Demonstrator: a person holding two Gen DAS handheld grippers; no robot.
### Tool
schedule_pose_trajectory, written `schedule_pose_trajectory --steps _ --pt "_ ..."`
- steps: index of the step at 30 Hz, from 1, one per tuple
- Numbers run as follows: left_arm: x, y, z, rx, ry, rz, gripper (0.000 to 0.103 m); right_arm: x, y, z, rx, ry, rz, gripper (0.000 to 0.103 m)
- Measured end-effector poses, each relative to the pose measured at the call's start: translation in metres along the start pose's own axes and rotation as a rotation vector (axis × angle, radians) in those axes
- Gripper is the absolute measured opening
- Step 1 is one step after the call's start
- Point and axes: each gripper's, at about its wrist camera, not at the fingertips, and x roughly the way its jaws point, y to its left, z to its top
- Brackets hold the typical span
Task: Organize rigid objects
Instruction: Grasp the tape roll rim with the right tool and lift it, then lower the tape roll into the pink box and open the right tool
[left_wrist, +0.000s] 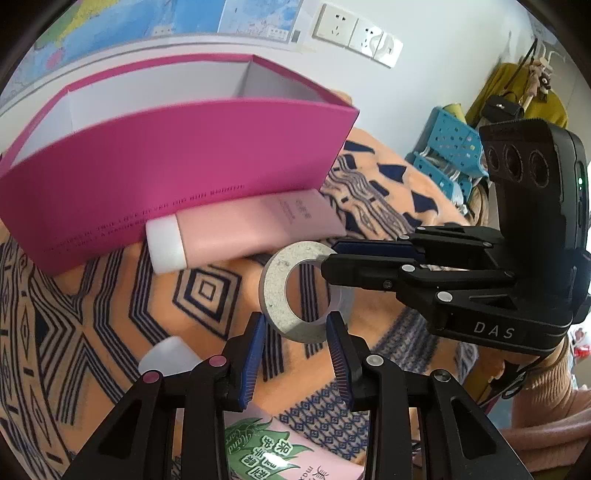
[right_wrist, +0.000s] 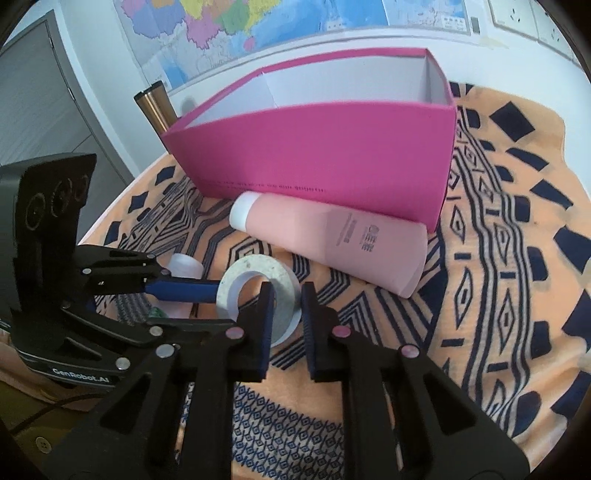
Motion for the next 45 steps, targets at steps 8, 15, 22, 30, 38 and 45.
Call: schedule_pose_trajectory --steps 8,15,22,30,38,45 --pt "-0.02 -0.005 0.019 0.028 -0.068 -0.001 0.034 -0.023 0.003 0.017 -0.031 -0.059 -0.017 0.017" --pt "-0.038 -0.009 0.051 0.07 -0.143 0.042 0.034 -0.037 0.008 0.051 -0.093 -0.12 -0.041 0.017" --pt "-0.045 -0.006 0.086 0.089 -0.193 0.089 0.034 -0.044 0.001 0.087 -0.117 -0.171 -0.047 0.017" --pt "-0.036 0.01 0.123 0.071 -0.198 0.116 0.034 -0.038 -0.009 0.122 -0.131 -0.183 -0.08 0.017" --pt "-0.013 0.03 0.142 0.024 -0.144 0.12 0.034 -0.01 -0.028 0.138 -0.091 -0.136 -0.089 0.017" --pt "0.003 0.037 0.147 0.01 -0.1 0.134 0.034 0.016 -0.042 0.142 -0.052 -0.074 -0.103 0.017"
